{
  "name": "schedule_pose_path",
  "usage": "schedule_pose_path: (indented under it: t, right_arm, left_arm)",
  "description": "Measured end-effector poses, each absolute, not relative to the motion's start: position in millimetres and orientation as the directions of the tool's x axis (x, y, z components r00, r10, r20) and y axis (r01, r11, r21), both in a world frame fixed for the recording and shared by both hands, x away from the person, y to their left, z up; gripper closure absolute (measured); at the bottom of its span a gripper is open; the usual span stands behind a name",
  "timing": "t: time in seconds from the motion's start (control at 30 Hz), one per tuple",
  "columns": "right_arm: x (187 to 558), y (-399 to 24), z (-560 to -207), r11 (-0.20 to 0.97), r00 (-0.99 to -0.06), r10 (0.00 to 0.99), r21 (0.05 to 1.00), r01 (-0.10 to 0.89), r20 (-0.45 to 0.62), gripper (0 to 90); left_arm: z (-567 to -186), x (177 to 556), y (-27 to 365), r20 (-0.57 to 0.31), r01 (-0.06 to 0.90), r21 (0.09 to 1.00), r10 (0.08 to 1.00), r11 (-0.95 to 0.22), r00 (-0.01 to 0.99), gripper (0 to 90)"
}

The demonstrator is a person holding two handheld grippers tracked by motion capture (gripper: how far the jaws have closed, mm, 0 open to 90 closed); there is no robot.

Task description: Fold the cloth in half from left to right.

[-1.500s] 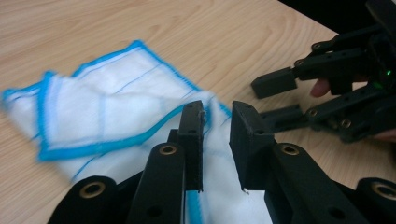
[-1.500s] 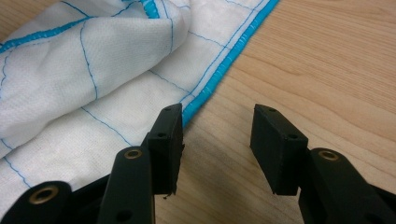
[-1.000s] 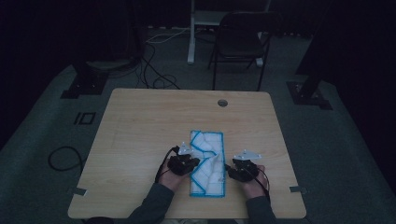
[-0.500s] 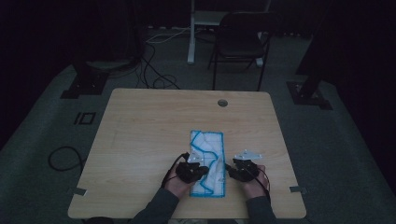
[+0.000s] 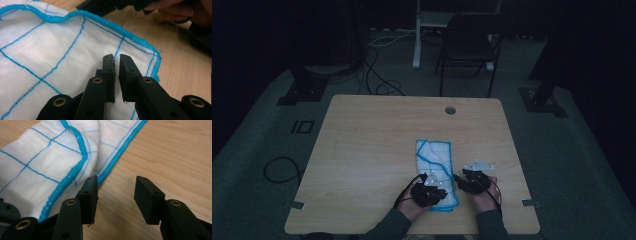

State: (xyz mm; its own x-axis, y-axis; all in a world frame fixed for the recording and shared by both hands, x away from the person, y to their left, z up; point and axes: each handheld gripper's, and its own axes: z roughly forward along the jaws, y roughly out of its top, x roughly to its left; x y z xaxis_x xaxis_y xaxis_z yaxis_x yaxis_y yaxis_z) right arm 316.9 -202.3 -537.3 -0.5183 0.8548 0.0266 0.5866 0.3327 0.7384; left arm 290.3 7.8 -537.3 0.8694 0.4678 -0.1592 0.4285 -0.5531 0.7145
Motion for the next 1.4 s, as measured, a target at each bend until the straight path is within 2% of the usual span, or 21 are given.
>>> schedule_pose_path:
  t: [0.53,0.73,0.9,0.97,1.1,1.17,1.4]
  right_arm:
    - [328,-182,-520,0.358,-0.559,0.829,0.775,0.52,-0.008,54.2]
    - [336,-170,-520,0.359,-0.58,0.814,0.787,0.501,-0.002,54.8]
    - [340,-160,-524,0.358,-0.594,0.805,0.789,0.5,0.011,55.2]
    - [341,-158,-524,0.349,-0.6,0.8,0.791,0.503,0.028,55.4]
    - [347,-152,-521,0.376,-0.617,0.787,0.788,0.487,0.006,55.5]
    - [349,-149,-518,0.38,-0.624,0.782,0.791,0.48,0.003,55.6]
    - [362,-137,-512,0.394,-0.639,0.769,0.794,0.463,-0.009,56.2]
  left_arm:
    - [-536,269,31,-0.104,0.402,0.721,0.486,-0.564,0.868,80.5]
    - [-540,262,37,-0.1,0.371,0.737,0.451,-0.566,0.887,69.7]
    - [-541,257,33,-0.057,0.339,0.728,0.44,-0.597,0.896,62.6]
    - [-541,255,32,-0.029,0.326,0.725,0.447,-0.606,0.894,65.5]
    - [-541,257,35,-0.049,0.35,0.728,0.464,-0.589,0.884,80.3]
    - [-539,257,36,-0.047,0.348,0.727,0.463,-0.592,0.885,84.9]
    - [-531,255,43,-0.037,0.345,0.738,0.475,-0.58,0.879,87.8]
